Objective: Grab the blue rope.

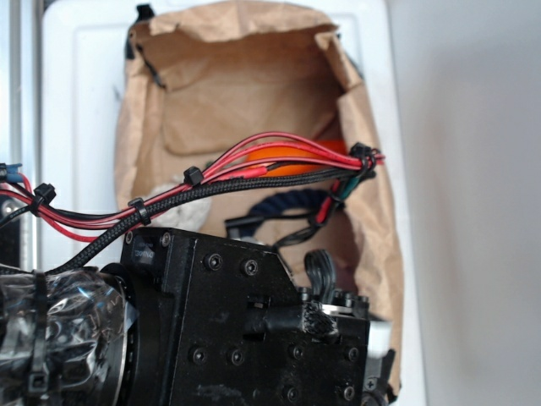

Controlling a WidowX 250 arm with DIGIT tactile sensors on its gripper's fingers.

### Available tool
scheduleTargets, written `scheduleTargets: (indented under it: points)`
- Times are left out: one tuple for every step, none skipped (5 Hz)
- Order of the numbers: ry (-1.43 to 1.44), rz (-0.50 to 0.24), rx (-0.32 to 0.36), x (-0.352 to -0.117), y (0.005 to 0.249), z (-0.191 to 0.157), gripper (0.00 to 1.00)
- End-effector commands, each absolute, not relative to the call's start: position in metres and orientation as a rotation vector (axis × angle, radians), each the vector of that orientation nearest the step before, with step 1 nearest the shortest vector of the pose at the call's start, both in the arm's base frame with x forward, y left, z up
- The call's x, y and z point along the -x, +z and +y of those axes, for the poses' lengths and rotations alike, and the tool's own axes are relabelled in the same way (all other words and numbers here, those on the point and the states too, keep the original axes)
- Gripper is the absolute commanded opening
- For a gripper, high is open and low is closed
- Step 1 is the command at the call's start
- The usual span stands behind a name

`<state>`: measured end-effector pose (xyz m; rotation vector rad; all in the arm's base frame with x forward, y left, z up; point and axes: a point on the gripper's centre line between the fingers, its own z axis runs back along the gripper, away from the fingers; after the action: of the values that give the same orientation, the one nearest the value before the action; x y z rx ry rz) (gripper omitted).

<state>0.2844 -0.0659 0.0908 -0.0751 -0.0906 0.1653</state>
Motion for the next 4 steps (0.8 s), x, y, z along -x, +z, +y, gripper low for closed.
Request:
scheduleTargets:
  points:
    - [0.051, -0.220, 0.150, -0.300, 0.078, -0.072, 1.00]
    - [0.029, -0.245, 0.180, -0.301, 0.069, -0.073, 1.00]
    - [0.020, -0.228, 0.206, -0.308, 0.062, -0.075, 1.00]
    - [0.017, -0.205, 0.182, -0.318, 0.043, -0.082, 1.00]
